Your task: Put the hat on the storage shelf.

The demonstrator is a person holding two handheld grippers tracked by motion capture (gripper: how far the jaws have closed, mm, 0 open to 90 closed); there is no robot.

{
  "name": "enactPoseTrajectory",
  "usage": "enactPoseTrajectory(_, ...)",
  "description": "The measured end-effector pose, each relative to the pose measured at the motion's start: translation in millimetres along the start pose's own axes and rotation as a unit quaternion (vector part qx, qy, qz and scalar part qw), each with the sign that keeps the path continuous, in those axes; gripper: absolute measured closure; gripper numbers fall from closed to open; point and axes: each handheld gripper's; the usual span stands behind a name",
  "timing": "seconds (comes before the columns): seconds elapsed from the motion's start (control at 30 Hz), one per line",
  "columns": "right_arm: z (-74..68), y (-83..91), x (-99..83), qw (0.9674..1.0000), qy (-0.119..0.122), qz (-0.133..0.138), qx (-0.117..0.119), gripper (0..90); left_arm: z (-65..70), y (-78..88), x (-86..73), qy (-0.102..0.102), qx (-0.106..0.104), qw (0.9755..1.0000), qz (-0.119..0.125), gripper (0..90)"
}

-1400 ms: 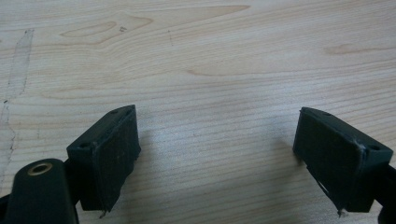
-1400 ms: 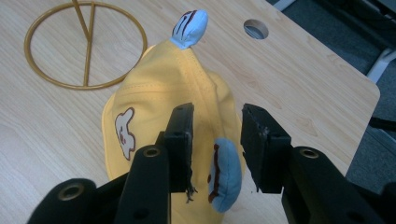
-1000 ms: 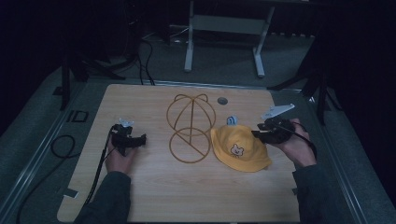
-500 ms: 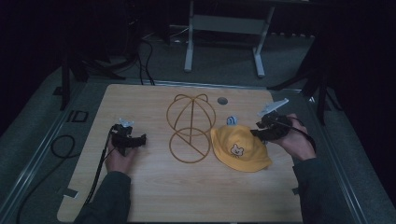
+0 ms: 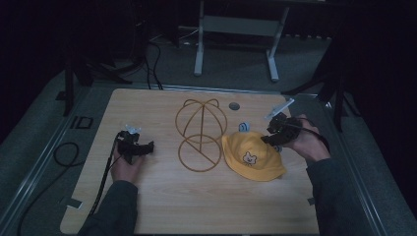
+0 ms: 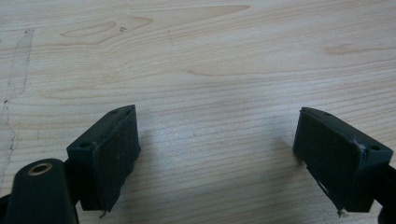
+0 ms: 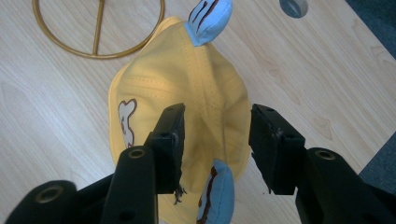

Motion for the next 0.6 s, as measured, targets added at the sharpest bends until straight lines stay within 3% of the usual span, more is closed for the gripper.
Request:
enactPoseTrajectory(0.4, 1.9, -10.5, 13.5, 0.9988, 0.018, -0.038, 0.025, 51.7, 0.1, -0.1, 0.0, 0.001, 0.000, 1.0000, 0.001, 14.6)
enactPoseTrajectory(0.6, 5.8, -21.6, 17.3, 0.9968, 0.008, -0.068, 0.041, 49.7, 0.1, -0.2, -0.1, 0.001, 0.000, 1.0000, 0.002, 14.6)
Point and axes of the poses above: each handheld gripper's, and its own axes: y roughly backward along the jaws, x roughly out of its top, z roughly to its right, and after that the axes turned 5 degrees about -x, right-handed
